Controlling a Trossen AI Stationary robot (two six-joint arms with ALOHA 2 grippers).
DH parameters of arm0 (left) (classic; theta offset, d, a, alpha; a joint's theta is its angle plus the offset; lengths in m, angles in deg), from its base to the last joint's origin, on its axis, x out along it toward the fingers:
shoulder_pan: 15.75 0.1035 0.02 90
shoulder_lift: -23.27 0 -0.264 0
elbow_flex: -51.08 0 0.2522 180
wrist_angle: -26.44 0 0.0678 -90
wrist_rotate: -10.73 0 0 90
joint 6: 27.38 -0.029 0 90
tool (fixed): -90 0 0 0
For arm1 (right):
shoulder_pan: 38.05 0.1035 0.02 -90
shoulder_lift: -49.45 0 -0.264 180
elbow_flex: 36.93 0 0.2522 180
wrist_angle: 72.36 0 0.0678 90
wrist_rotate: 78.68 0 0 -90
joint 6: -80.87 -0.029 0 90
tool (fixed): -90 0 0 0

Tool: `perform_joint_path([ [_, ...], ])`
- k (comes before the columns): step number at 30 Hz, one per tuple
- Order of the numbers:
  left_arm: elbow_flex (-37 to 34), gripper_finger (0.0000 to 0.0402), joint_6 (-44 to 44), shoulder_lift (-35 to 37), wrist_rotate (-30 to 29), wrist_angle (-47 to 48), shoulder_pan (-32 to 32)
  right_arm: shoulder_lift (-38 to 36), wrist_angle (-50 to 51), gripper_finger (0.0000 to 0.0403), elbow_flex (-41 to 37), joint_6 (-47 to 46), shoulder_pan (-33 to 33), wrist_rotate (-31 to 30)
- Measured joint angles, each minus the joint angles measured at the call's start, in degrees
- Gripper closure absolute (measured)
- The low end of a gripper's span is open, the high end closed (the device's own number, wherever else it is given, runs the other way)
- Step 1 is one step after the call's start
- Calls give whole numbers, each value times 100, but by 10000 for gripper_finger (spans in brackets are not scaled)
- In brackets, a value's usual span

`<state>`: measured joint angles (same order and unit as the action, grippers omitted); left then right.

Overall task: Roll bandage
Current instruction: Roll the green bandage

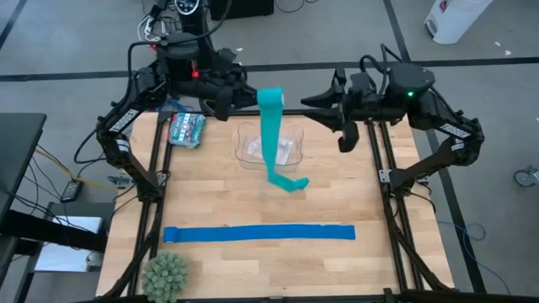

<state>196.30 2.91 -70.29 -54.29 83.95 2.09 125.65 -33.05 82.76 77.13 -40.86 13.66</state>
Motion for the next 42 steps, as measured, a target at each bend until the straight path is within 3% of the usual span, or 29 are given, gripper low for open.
perform_joint_path([
  [9, -59, 380, 298, -212, 21, 95, -195, 256, -9, 201, -2, 640, 0, -557],
  [20, -59, 380, 288, -246, -27, 99, -260, 325, -101, 210, -2, 1109, -2, -676],
  [29, -57, 370, 72, -303, -27, 135, -260, 506, -171, 262, 4, 1108, -29, -468],
  [36, -57, 350, -196, -325, -21, 4, -260, 512, -169, 387, 4, 1063, -74, -400],
  [42, 4, 291, -596, -323, -50, -41, -167, 500, -166, 400, 1, 786, -109, -333],
])
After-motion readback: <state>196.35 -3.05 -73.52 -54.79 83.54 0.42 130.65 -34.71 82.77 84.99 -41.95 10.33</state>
